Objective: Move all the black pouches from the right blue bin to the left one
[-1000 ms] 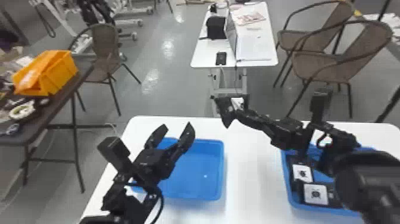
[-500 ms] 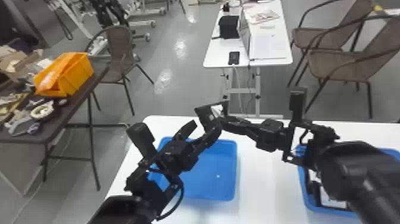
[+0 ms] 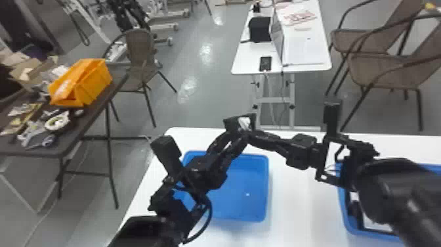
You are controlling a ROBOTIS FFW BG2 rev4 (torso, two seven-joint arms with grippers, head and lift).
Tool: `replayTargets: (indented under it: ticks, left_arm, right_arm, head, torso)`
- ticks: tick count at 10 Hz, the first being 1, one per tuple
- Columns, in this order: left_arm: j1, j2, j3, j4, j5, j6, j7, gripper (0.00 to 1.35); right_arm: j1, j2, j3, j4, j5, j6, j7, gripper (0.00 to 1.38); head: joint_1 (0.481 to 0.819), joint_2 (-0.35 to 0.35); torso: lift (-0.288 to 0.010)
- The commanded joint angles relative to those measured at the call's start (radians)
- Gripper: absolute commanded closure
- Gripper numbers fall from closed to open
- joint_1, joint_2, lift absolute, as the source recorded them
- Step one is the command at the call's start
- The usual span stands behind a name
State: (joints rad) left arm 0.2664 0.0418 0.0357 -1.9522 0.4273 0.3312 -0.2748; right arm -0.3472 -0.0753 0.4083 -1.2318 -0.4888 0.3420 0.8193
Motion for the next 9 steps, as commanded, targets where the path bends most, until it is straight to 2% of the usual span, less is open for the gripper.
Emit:
replayTargets:
  ticks: [1, 2, 3, 4, 5, 6, 7, 8, 9]
  left_arm:
    - [0.008, -0.002, 0.001, -0.001, -0.004, -0.029, 0.002, 1.22]
    - [0.013, -0.005, 0.003, -0.001, -0.015, -0.051, 0.005, 1.22]
    - [0.019, -0.007, 0.003, -0.001, -0.019, -0.072, 0.012, 1.22]
    - [0.028, -0.007, 0.012, -0.001, -0.032, -0.097, 0.022, 1.22]
    - [0.040, -0.008, 0.021, -0.001, -0.067, -0.127, 0.037, 1.22]
    - [0.063, -0.016, 0.036, 0.001, -0.136, -0.172, 0.063, 1.22]
    - [0.083, -0.030, 0.059, 0.013, -0.236, -0.186, 0.086, 1.22]
    - [0.100, -0.044, 0.082, 0.042, -0.300, -0.195, 0.088, 1.22]
    - [0.109, -0.044, 0.098, 0.056, -0.392, -0.184, 0.088, 1.22]
  right_arm:
    - [-0.003, 0.000, 0.003, 0.006, -0.007, 0.000, 0.000, 1.07]
    - [-0.004, 0.000, 0.003, 0.008, -0.008, 0.000, 0.000, 1.07]
    - [-0.003, 0.000, 0.000, 0.012, -0.007, -0.008, 0.000, 0.96]
    - [0.013, 0.000, -0.028, -0.009, 0.041, -0.026, -0.002, 0.47]
    - [0.045, 0.000, -0.086, -0.048, 0.116, -0.037, -0.003, 0.10]
    - [0.091, 0.000, -0.148, -0.097, 0.194, -0.047, -0.017, 0.09]
    - [0.162, -0.001, -0.215, -0.181, 0.296, -0.047, -0.057, 0.16]
    - [0.226, -0.001, -0.270, -0.238, 0.357, -0.051, -0.088, 0.20]
    - [0.274, 0.000, -0.318, -0.259, 0.388, -0.063, -0.089, 0.20]
  head:
    - [0.695, 0.261]
    - [0.695, 0.265]
    - [0.695, 0.267]
    - [0.695, 0.270]
    - [0.695, 0.272]
    - [0.695, 0.268]
    - [0.695, 0.263]
    - [0.695, 0.252]
    - [0.695, 0.234]
  torso:
    - [0.010]
    - [0.010]
    - [0.010]
    - [0.010]
    - [0.010]
    - [0.010]
    - [0.010]
    - [0.010]
    - [0.010]
